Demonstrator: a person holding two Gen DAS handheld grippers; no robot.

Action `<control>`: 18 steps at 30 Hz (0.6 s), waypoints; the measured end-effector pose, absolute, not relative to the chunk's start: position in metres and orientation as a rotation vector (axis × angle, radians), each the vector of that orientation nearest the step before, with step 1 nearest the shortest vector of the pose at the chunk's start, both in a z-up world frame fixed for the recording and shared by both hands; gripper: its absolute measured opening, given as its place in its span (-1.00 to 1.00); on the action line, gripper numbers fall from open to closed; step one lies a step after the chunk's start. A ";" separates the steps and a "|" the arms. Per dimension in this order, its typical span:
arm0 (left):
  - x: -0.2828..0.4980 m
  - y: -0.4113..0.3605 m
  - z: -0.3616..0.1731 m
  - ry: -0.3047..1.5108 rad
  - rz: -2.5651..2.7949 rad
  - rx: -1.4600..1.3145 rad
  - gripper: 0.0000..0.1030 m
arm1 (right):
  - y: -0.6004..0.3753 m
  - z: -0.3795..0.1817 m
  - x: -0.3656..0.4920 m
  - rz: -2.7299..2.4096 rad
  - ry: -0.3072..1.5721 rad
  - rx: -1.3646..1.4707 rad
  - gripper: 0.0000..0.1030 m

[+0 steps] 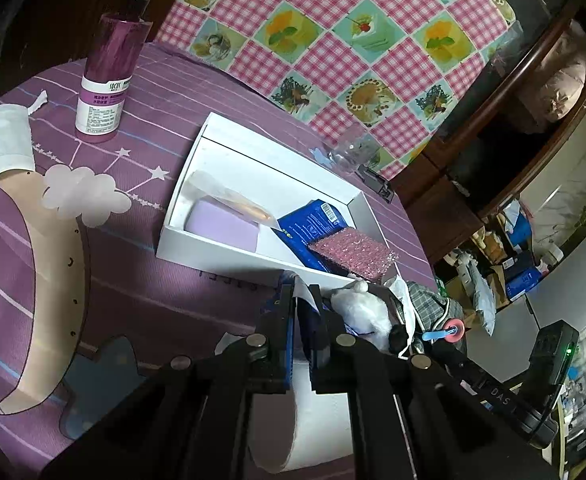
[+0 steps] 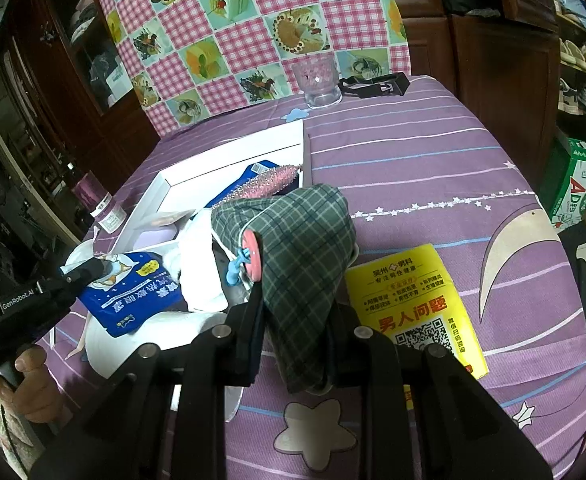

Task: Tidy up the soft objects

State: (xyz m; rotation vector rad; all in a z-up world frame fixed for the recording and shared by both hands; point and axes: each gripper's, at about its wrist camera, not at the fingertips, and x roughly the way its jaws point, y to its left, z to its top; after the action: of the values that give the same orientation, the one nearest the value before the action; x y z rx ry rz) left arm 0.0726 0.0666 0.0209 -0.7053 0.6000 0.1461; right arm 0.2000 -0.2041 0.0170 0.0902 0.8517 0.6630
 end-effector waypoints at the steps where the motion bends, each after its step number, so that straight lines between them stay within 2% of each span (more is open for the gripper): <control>1: 0.073 0.067 0.021 0.599 0.146 -0.705 -0.92 | -0.204 0.017 0.200 0.663 0.852 0.090 -0.50; 18: 0.073 0.065 0.022 0.595 0.144 -0.701 -0.92 | -0.204 0.015 0.198 0.662 0.860 0.082 -0.50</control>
State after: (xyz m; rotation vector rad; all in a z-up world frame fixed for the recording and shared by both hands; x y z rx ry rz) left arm 0.0731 0.0652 0.0215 -0.7009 0.5951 0.1445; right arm 0.1984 -0.2036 0.0146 0.0824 0.8600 0.6621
